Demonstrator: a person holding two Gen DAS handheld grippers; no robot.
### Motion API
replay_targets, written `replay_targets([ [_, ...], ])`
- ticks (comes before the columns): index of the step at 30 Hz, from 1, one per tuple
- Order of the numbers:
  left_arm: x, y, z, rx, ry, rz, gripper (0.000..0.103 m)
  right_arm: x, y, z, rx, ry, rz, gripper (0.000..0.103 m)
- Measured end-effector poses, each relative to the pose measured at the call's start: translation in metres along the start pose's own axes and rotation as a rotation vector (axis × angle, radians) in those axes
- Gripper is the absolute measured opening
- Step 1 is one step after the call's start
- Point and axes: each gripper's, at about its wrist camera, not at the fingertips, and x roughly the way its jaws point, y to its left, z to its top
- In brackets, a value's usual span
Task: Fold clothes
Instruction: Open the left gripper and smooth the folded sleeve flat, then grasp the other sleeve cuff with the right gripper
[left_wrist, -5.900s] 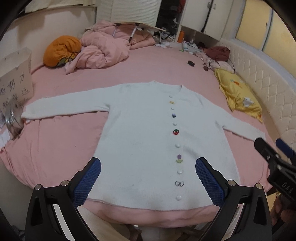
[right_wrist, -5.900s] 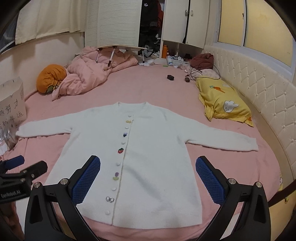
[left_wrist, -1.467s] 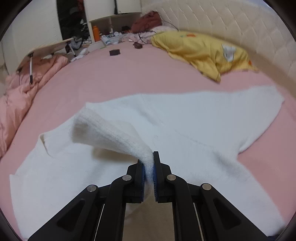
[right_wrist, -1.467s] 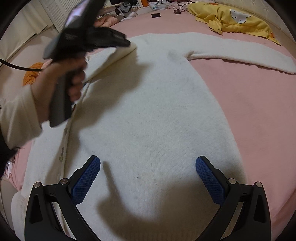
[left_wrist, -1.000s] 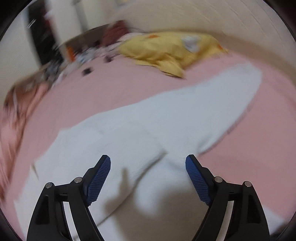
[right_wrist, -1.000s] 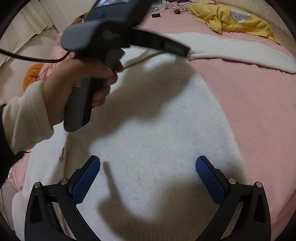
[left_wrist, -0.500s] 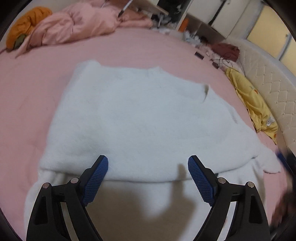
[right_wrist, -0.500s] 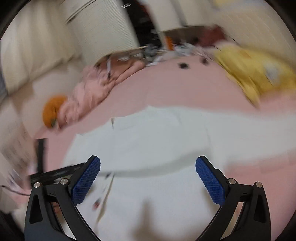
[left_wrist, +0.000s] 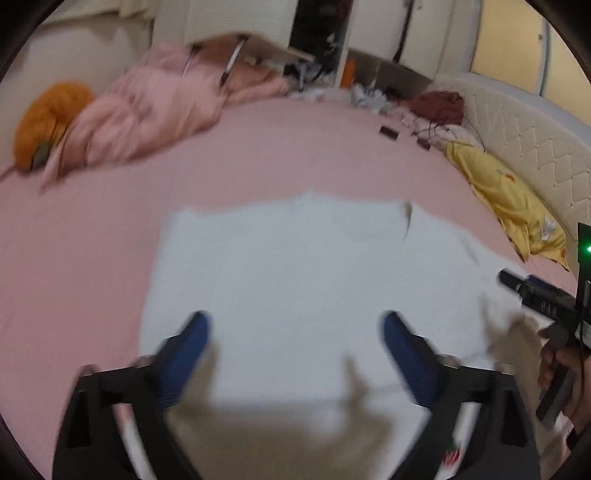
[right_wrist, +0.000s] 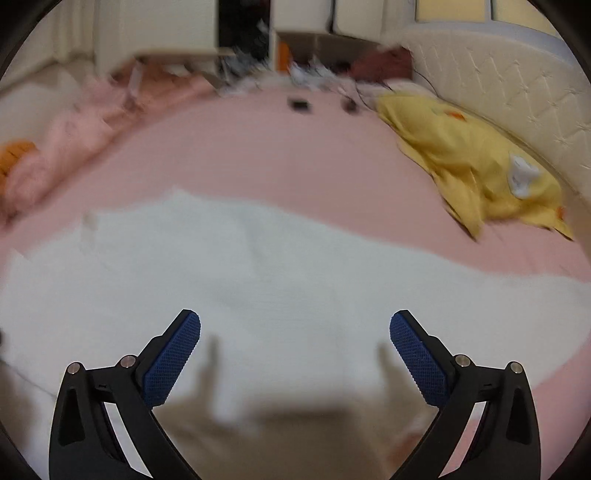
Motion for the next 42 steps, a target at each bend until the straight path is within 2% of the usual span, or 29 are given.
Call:
replay_targets([
  [2, 0.018, 0.002, 0.013, -0.020, 0.015, 0.031, 0.103, 0.019, 0.022, 0.003, -0.067, 0.046, 0.044, 0.102],
  [4, 0.045, 0.014, 0.018, -0.061, 0.080, 0.074, 0.103, 0.042, 0.025, -0.006, -0.141, 0.089, -0.011, 0.102],
  [5, 0.065, 0.024, 0.015, -0.086, 0.141, 0.086, 0.103, 0.056, 0.017, -0.011, -0.132, 0.116, -0.032, 0.102],
  [6, 0.076, 0.032, 0.012, -0.091, 0.185, 0.095, 0.103, 0.056, 0.005, -0.015, -0.077, 0.089, 0.002, 0.102],
  [7, 0.085, 0.037, 0.008, -0.074, 0.213, 0.116, 0.103, 0.053, -0.001, -0.012, -0.042, 0.075, -0.024, 0.102],
  [9, 0.082, 0.037, 0.004, -0.004, 0.179, 0.127, 0.103, 0.044, -0.029, -0.009, 0.089, 0.058, -0.181, 0.102],
  [11, 0.074, 0.037, 0.005, -0.018, 0.168, 0.175, 0.101, 0.039, -0.047, -0.015, 0.186, 0.070, -0.259, 0.102],
  [12, 0.063, 0.035, 0.006, -0.045, 0.133, 0.218, 0.098, 0.034, -0.047, -0.014, 0.190, 0.068, -0.272, 0.102],
  [13, 0.053, 0.034, 0.005, -0.066, 0.093, 0.218, 0.098, 0.028, -0.040, -0.013, 0.160, 0.049, -0.278, 0.102],
  [14, 0.043, 0.027, 0.001, -0.072, 0.048, 0.190, 0.099, 0.017, -0.021, -0.015, 0.075, 0.000, -0.228, 0.102],
  [15, 0.042, 0.022, -0.003, -0.055, 0.050, 0.181, 0.100, 0.008, -0.008, -0.020, 0.003, -0.027, -0.155, 0.102],
  [16, 0.047, 0.018, -0.008, -0.030, 0.076, 0.189, 0.100, 0.007, 0.001, -0.023, -0.048, -0.026, -0.119, 0.102],
  [17, 0.056, 0.017, -0.014, -0.007, 0.117, 0.206, 0.100, 0.014, 0.010, -0.030, -0.116, 0.017, -0.131, 0.102],
  [18, 0.064, 0.019, -0.022, 0.010, 0.138, 0.208, 0.102, 0.023, 0.010, -0.035, -0.119, 0.062, -0.158, 0.102],
  [19, 0.063, 0.022, -0.023, 0.010, 0.116, 0.191, 0.103, 0.032, -0.007, -0.040, -0.041, 0.092, -0.093, 0.103],
  [20, 0.062, 0.026, -0.023, -0.005, 0.108, 0.174, 0.103, 0.034, -0.020, -0.039, 0.030, 0.090, -0.055, 0.103],
  [22, 0.066, 0.027, -0.024, -0.002, 0.119, 0.182, 0.103, 0.039, -0.034, -0.038, 0.106, 0.090, -0.073, 0.103],
  [24, 0.068, 0.017, -0.023, 0.042, 0.135, 0.222, 0.103, 0.043, -0.025, -0.035, 0.057, 0.096, -0.115, 0.103],
  [25, 0.064, 0.013, -0.021, 0.051, 0.148, 0.235, 0.101, 0.042, -0.025, -0.031, 0.052, 0.101, -0.101, 0.103],
  [26, 0.055, 0.010, -0.020, 0.046, 0.152, 0.235, 0.096, 0.032, -0.029, -0.026, 0.068, 0.101, -0.044, 0.103],
  [27, 0.038, 0.005, -0.020, 0.034, 0.142, 0.211, 0.095, 0.016, -0.033, -0.027, 0.090, 0.079, -0.006, 0.102],
  [28, 0.018, -0.004, -0.021, 0.037, 0.135, 0.196, 0.095, -0.013, -0.049, -0.027, 0.143, 0.008, 0.049, 0.102],
  [30, -0.012, -0.021, -0.029, 0.085, 0.148, 0.216, 0.096, -0.060, -0.090, -0.033, 0.224, -0.074, 0.102, 0.103],
  [33, -0.056, -0.053, -0.057, 0.162, 0.169, 0.209, 0.100, -0.100, -0.154, -0.053, 0.295, -0.104, 0.069, 0.103],
  [35, -0.076, -0.065, -0.078, 0.148, 0.190, 0.177, 0.100, -0.125, -0.208, -0.072, 0.397, -0.118, 0.106, 0.103],
  [37, -0.088, -0.074, -0.100, 0.105, 0.219, 0.147, 0.101, -0.144, -0.269, -0.094, 0.558, -0.152, 0.223, 0.103],
  [38, -0.090, -0.077, -0.110, 0.082, 0.238, 0.136, 0.101, -0.149, -0.306, -0.107, 0.687, -0.186, 0.286, 0.103],
  [41, -0.080, -0.082, -0.136, 0.013, 0.310, 0.135, 0.101, -0.164, -0.396, -0.143, 1.020, -0.325, 0.343, 0.103],
  [42, -0.070, -0.080, -0.146, -0.027, 0.356, 0.146, 0.103, -0.165, -0.411, -0.148, 1.060, -0.348, 0.343, 0.103],
])
